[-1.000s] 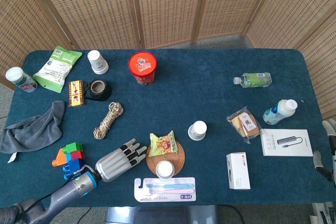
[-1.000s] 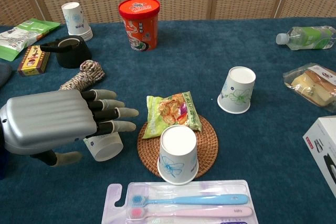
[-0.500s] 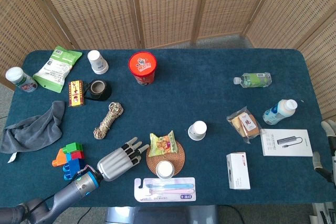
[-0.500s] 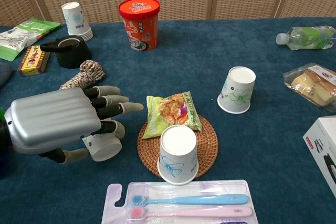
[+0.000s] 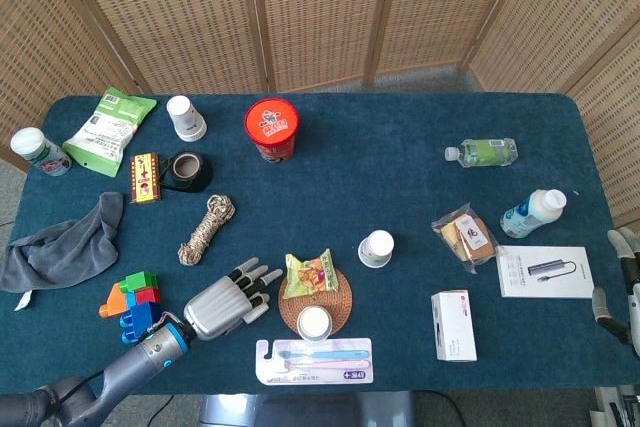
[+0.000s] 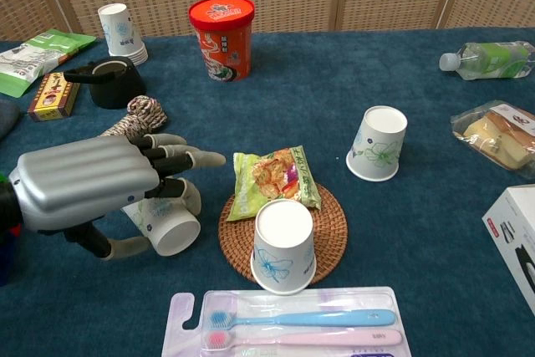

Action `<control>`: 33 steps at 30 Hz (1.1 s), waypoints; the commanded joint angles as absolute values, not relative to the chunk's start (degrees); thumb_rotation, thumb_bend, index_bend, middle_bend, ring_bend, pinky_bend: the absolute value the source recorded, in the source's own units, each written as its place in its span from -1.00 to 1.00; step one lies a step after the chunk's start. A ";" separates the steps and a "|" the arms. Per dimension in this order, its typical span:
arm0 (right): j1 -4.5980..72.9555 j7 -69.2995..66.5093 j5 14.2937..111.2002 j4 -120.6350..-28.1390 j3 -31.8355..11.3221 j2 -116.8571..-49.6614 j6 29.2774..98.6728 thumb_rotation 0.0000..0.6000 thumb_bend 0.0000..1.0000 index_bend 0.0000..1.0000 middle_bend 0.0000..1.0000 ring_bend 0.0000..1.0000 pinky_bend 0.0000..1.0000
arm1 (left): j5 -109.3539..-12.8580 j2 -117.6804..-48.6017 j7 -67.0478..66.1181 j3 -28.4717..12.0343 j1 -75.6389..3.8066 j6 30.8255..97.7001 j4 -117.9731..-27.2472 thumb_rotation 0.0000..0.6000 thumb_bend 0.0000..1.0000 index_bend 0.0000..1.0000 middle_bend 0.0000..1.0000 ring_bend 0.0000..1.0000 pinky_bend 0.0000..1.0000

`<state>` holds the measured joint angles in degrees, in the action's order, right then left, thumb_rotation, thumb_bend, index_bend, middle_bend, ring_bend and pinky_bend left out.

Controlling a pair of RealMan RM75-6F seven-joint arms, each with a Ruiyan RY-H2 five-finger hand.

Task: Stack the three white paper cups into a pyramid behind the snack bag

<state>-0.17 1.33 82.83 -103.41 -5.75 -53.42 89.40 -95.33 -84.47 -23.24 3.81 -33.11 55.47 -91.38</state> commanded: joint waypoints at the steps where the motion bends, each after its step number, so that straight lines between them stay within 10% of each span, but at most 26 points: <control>1: -0.08 1.46 82.77 -103.45 -5.81 -53.41 89.29 1.00 0.06 -1.00 -1.00 -1.00 -1.00 | -93.92 -83.42 -16.45 2.58 -32.98 57.79 -91.54 1.00 -0.17 -0.34 -1.00 -1.00 -1.00; 33: 1.91 2.84 81.45 -104.09 -6.55 -54.04 86.87 1.00 0.06 -1.00 -1.00 -1.00 -1.00 | -75.41 -79.38 39.40 -7.19 -34.24 47.84 -89.41 1.00 -0.17 -0.48 -1.00 -1.00 -1.00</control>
